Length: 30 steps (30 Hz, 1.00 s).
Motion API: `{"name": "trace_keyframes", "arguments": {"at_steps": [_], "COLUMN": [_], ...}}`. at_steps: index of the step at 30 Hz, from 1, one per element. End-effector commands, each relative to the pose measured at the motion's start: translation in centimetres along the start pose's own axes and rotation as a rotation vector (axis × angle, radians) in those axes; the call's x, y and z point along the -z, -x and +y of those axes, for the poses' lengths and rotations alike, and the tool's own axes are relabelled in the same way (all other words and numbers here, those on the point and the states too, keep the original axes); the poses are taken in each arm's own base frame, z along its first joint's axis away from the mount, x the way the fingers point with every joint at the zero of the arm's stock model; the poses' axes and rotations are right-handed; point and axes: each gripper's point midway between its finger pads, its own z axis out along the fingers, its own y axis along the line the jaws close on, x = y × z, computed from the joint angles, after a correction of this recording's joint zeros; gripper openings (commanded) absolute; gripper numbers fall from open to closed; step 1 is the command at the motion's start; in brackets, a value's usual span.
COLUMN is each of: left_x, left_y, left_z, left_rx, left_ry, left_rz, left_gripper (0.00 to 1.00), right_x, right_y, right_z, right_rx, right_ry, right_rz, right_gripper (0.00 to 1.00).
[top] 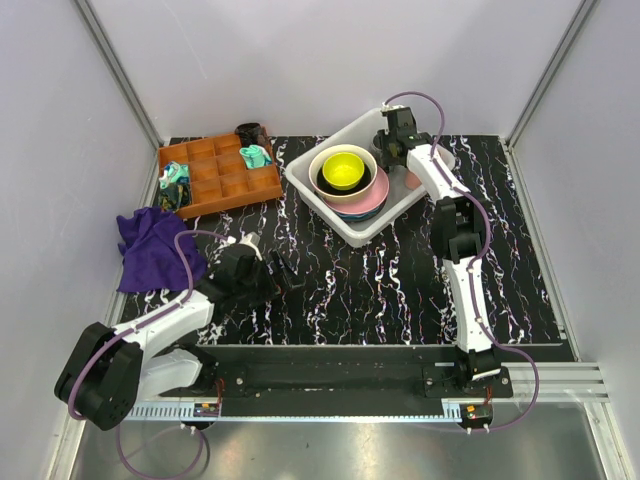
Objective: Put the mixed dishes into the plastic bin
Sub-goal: Place the cup in the plastic bin, then reset both arms
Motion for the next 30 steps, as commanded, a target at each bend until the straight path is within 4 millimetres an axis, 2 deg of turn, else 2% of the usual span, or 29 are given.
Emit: {"name": "trace_keyframes", "arguments": {"at_steps": [1,23,25,26,28,29,30], "left_x": [0.1,0.2,0.2,0.3,0.3,0.4,0.4], "left_y": [0.7,0.9,0.9,1.0,1.0,1.2,1.2], "left_z": [-1.3,-1.3,-1.3,-1.4,-1.4,-1.3,-1.3], "left_rx": [-0.027,-0.023,-0.027,-0.026,-0.03,-0.033,-0.034], "left_ry": [-0.059,-0.06,-0.06,-0.058,-0.054,-0.048,-0.043], "left_rz": [-0.021,-0.026,-0.025,-0.028,-0.03,-0.034,-0.034], "left_gripper": [0.99,0.99,0.99,0.99,0.99,0.99,0.99], "right_x": [5.5,9.6,10.6,11.8,12.8,15.0,15.3], "right_y": [8.6,12.1,12.6,13.3,13.3,14.3,13.8], "right_z": [-2.0,-1.9,-1.9,-2.0,-1.9,-1.7,-1.4], "right_rx": [-0.028,-0.046,-0.059,-0.074,-0.105,-0.136,-0.147], "right_ry": [-0.044,-0.013,-0.012,-0.007,0.004,0.03,0.047], "right_rz": [-0.223,-0.31,-0.322,-0.341,-0.345,-0.375,-0.367], "right_gripper": [0.46,0.47,0.47,0.48,0.49,0.51,0.54]}}
